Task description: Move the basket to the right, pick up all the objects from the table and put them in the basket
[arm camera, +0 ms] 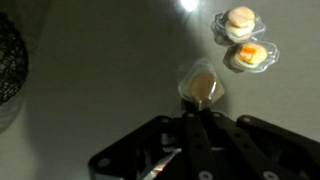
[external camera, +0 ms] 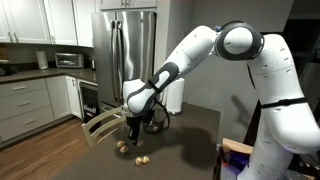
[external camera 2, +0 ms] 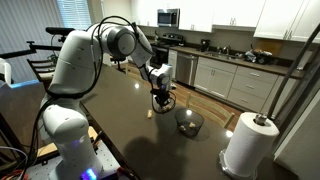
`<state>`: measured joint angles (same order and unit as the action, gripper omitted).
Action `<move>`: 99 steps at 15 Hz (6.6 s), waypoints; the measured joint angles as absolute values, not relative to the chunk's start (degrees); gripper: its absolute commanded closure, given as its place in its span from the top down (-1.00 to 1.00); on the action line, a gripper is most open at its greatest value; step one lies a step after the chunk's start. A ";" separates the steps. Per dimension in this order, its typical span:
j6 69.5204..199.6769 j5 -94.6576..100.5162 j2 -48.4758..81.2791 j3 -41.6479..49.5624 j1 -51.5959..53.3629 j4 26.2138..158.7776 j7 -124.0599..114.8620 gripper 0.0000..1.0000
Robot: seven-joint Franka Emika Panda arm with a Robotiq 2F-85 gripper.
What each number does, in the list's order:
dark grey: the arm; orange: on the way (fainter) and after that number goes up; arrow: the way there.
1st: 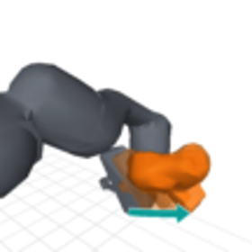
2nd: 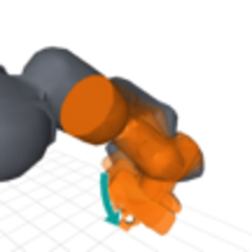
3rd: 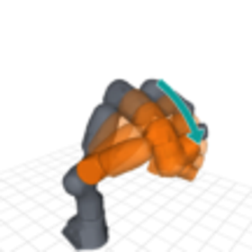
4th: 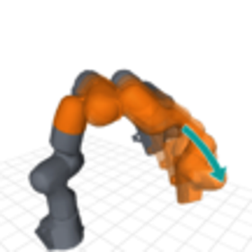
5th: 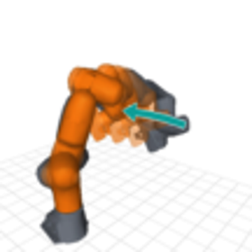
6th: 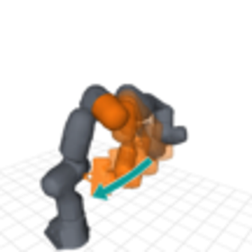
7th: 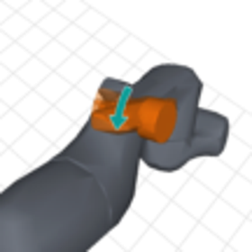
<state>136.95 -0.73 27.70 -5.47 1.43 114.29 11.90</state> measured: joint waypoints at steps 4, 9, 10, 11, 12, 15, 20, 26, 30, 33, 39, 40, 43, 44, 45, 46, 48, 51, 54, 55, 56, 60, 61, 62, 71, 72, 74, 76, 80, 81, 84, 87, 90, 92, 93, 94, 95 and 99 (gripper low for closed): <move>136.96 -0.73 24.26 -5.19 1.54 115.41 10.78 -0.88; 136.97 -0.77 19.76 -3.46 1.11 115.86 9.59 -0.88; 136.98 -0.97 18.99 -3.09 0.81 115.84 9.28 -0.88; 136.98 -1.32 18.25 -2.62 0.50 115.82 8.92 -0.88; 136.98 -1.88 17.59 -2.24 0.06 115.78 8.65 -0.88; 136.98 -3.63 16.15 -0.91 -1.30 115.57 7.84 -0.88; 136.98 -5.09 15.51 1.09 -2.79 115.47 3.90 -0.88; 137.04 -5.23 15.51 3.08 -3.05 115.82 -1.57 -0.88; 137.25 -5.23 15.54 4.35 -3.12 116.47 -4.69 -0.88; 137.52 -5.23 15.67 5.11 -3.63 116.88 -5.16 -0.88; 137.87 -5.23 15.73 5.76 -4.71 117.68 -5.16 -0.12; 137.89 -5.23 15.73 5.76 -4.74 117.75 -5.16 0.02; 137.97 -5.23 15.74 5.72 -4.74 117.79 -5.16 0.39; 138.00 -5.23 15.73 5.66 -4.73 117.79 -5.16 0.53; 138.00 -5.23 15.74 5.51 -4.73 117.79 -5.16 0.65; 138.00 -5.23 15.74 5.25 -4.71 117.80 -5.12 0.76; 138.00 -5.23 15.73 4.26 -4.53 117.89 -4.64 0.97; 137.99 -5.23 15.73 1.78 -4.03 118.16 -3.00 1.00; 137.86 -5.23 15.74 -0.57 -2.92 118.70 -1.01 1.00; 137.71 -5.23 15.77 -1.30 -2.50 119.02 -0.20 1.00; 137.39 -5.23 15.84 -2.00 -2.16 119.35 0.69 1.00; 132.70 -5.93 17.14 -4.47 -1.83 119.83 5.08 1.00; 131.30 -6.30 17.60 -4.80 -1.83 119.84 6.13 1.00; 129.95 -6.46 18.06 -5.06 -1.83 119.84 7.04 1.00; 124.82 -6.39 20.78 -5.85 -1.73 120.76 12.02 1.00; 124.98 -6.25 20.78 -5.86 -1.56 121.48 12.51 1.00; 126.00 -5.78 20.77 -5.89 -1.03 123.42 13.60 1.00; 128.09 -4.61 20.77 -5.91 -0.35 125.83 14.31 1.00; 135.62 0.51 20.76 -5.93 1.24 131.05 14.50 1.00; 137.89 2.10 20.76 -5.93 1.68 132.25 14.50 1.00; 143.81 6.10 20.74 -5.93 2.86 134.94 14.50 1.00; 146.57 7.79 20.65 -6.03 3.53 135.85 14.50 1.00; 146.72 7.82 20.12 -6.43 3.59 135.81 14.52 1.00; 146.73 7.82 19.42 -6.66 3.59 135.79 15.03 1.00; 146.73 7.82 19.09 -6.70 3.59 135.78 15.58 1.00; 146.73 7.82 18.79 -6.72 3.57 135.77 16.19 1.00; 146.73 7.81 18.51 -6.73 3.52 135.77 16.90 1.00; 146.73 7.28 17.84 -6.97 2.88 135.69 20.72 1.00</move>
<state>146.73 7.28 17.84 -6.97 2.88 135.69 20.72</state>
